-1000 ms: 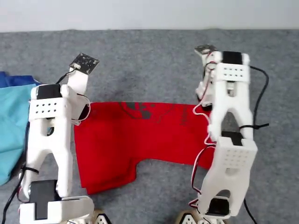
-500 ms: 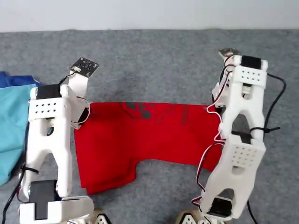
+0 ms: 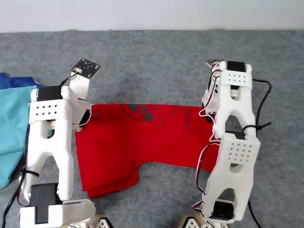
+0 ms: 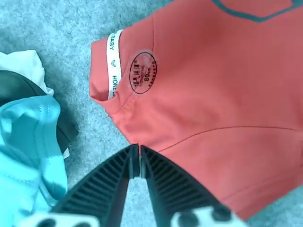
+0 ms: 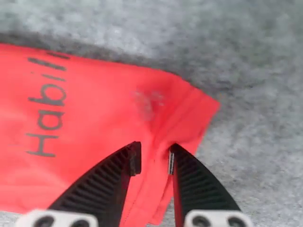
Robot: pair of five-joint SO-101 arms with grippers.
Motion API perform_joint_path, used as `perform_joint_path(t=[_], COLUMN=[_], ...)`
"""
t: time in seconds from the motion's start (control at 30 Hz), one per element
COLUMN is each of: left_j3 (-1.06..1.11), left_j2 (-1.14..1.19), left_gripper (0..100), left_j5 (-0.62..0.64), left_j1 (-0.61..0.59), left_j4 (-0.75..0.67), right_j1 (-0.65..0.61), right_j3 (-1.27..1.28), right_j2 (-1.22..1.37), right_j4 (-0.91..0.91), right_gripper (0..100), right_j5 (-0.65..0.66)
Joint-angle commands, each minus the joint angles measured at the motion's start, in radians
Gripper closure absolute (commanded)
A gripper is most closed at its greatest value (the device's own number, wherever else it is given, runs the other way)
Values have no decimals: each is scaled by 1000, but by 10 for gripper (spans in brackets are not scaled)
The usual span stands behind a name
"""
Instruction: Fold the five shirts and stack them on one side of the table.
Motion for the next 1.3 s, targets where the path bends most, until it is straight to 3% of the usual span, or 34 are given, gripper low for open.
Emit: perform_joint_path(t=[0.0, 0.37, 0.53, 0.83, 1.27], left_j3=[-33, -31, -31, -31, -31], left_j2=[-49, -48, -48, -48, -48], left_gripper=[986, 986, 986, 986, 986], left_j5=[8, 8, 5, 3, 2], left_j1=[-5, -5, -5, -5, -5], left_j4=[21, 21, 23, 21, 21], right_j1=[12, 5, 16, 94, 68], right_j3=[-48, -49, -51, -127, -199], right_j2=[-31, 15, 10, 8, 67], right_j4=[-12, -24, -50, -51, -73], right_gripper=[898, 904, 991, 989, 955], right_j5=[-11, -3, -3, 52, 100])
